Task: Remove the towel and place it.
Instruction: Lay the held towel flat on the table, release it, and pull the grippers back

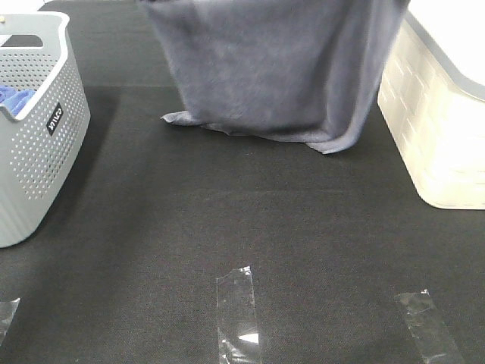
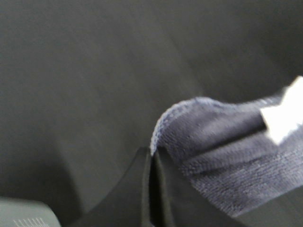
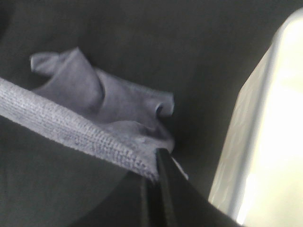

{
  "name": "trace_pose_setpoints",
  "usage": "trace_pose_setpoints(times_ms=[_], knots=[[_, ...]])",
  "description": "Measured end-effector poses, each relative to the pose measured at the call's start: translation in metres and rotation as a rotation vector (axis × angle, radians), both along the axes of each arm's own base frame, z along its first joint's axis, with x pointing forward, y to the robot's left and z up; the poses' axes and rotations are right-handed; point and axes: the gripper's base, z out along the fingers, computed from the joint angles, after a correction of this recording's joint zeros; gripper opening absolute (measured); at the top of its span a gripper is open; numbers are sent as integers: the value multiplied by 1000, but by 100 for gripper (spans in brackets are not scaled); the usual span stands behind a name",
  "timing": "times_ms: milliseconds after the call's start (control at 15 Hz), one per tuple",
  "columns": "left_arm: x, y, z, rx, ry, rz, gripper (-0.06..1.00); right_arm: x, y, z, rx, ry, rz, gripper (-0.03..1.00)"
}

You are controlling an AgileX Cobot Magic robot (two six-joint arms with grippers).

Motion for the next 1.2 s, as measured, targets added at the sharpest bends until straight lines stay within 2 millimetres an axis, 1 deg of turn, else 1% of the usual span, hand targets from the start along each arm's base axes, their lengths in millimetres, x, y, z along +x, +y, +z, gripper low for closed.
trace_pose_setpoints(times_ms=[67,133,200,267,333,400,533,600,800,1067,1200], knots=[[-3,0,-2,-1,37,9,0,-2,0,-12,0,47,-7,0],[-4,-1,-2,-30,60,29,0,-9,-1,-27,-13,113,-9,0],[-5,-2,-1,-47,66,36,0,-13,-2,-32,-17,135,-9,0],[-10,-8,-4,-65,95,39,0,-26,-4,-46,-26,200,-9,0],[-18,-15,-8,-56,124,26,0,-35,-5,-55,-25,245,-10,0],[-29,-22,-11,-38,153,7,0,-45,-6,-66,-24,294,-10,0],[-60,-36,-15,12,209,-41,0,-68,-9,-85,-13,386,-9,0],[-83,-39,-17,44,244,-51,0,-86,-11,-97,2,447,-10,0],[-126,-37,-20,83,308,-33,0,-124,-14,-111,31,526,-11,0],[-183,-40,-39,124,417,-36,0,-169,-20,-129,52,607,-15,0],[-212,-35,-51,151,471,-29,0,-190,-23,-133,65,621,-15,0]])
